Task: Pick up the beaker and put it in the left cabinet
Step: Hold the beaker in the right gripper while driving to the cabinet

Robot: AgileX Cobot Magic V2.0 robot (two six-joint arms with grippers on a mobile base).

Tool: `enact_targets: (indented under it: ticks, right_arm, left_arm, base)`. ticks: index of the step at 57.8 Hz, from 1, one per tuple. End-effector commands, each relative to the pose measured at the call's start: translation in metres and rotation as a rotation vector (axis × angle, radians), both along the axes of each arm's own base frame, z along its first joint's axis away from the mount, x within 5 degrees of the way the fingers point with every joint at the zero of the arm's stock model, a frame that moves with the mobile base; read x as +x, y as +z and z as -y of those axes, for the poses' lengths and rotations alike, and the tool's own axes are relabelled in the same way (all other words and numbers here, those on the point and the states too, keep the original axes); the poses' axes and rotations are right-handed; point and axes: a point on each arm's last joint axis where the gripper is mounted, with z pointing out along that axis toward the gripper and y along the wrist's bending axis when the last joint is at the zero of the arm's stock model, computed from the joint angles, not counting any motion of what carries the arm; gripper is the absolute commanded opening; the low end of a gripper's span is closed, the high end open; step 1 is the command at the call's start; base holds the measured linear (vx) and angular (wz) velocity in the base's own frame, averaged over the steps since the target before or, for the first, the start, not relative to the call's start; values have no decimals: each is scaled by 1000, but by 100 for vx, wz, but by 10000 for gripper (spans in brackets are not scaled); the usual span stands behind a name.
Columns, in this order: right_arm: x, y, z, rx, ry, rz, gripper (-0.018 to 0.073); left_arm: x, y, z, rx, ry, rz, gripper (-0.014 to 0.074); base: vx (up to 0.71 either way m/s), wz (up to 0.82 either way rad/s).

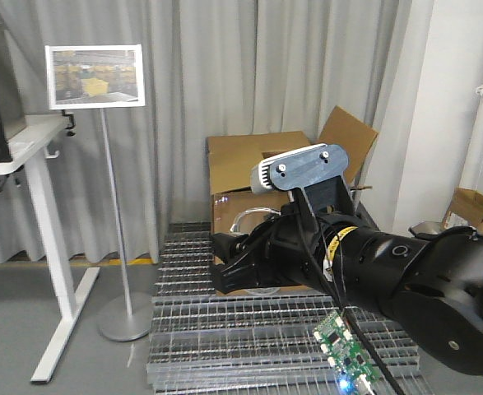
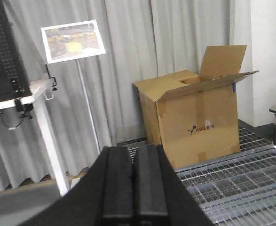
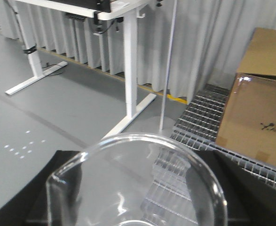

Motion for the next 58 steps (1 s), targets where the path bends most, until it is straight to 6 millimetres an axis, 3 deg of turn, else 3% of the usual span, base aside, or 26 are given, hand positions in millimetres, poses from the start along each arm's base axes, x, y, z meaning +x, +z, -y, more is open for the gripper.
enact_targets:
  ticks: [1, 27, 58]
  right_arm:
    - [-6, 33, 4, 88, 20, 127, -4]
    - [-6, 33, 4, 88, 20, 127, -4]
    - [-6, 33, 4, 88, 20, 127, -4]
  left_arm:
    - [-1, 2, 0, -15, -4, 76, 1]
    - [-1, 2, 0, -15, -4, 76, 1]
    - [-1, 2, 0, -15, -4, 76, 1]
  base:
    - [51, -14]
    - [43, -38]
    - [29, -90]
